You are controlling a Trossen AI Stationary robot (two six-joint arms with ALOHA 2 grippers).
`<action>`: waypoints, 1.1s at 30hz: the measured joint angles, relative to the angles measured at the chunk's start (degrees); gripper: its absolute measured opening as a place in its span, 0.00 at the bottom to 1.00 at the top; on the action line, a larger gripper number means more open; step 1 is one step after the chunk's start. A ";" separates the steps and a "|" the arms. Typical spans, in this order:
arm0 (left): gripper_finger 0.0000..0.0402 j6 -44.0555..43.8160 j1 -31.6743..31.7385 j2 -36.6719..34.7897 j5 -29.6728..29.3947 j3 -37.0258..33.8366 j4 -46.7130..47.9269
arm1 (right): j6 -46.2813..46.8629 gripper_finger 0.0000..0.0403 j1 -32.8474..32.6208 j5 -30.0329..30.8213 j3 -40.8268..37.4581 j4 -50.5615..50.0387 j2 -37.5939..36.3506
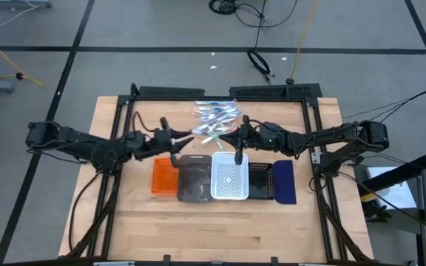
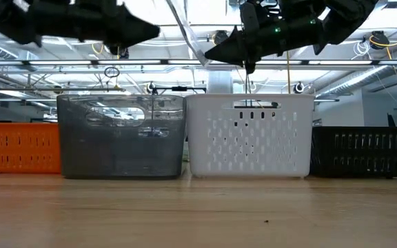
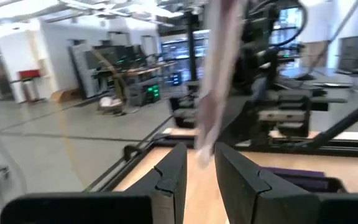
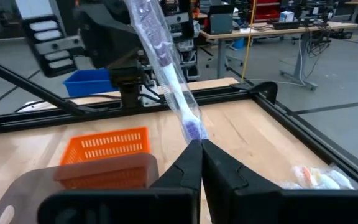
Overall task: Pick & Place Toothbrushes
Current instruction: Put the purple toothbrush into the left black bin
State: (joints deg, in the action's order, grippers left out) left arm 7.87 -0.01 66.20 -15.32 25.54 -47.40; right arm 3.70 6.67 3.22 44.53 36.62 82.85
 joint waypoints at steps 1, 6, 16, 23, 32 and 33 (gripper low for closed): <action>0.21 0.34 0.00 1.18 0.39 1.25 0.00 | -0.04 0.00 -0.04 0.03 0.00 0.02 0.00; 0.21 1.74 0.04 5.29 0.87 5.54 0.40 | -0.09 0.00 -0.42 0.01 0.00 0.00 0.00; 0.21 2.53 0.04 6.72 1.87 7.72 -0.37 | -0.26 0.00 -0.43 -0.26 0.00 -0.06 0.00; 0.21 1.74 1.24 8.74 2.24 7.70 -1.88 | -1.06 0.00 -1.44 -0.28 0.00 0.00 0.00; 0.21 1.12 2.34 15.08 7.57 11.36 -6.58 | -1.30 0.00 -1.79 -0.03 0.00 -0.17 0.00; 0.21 1.28 2.32 15.31 7.59 11.75 -6.56 | -1.25 0.00 -1.81 -0.01 0.00 -0.43 0.00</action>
State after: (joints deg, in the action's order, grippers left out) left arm 9.14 2.31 81.51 -7.73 37.29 -53.96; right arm 2.45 4.86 3.20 44.53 36.19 82.85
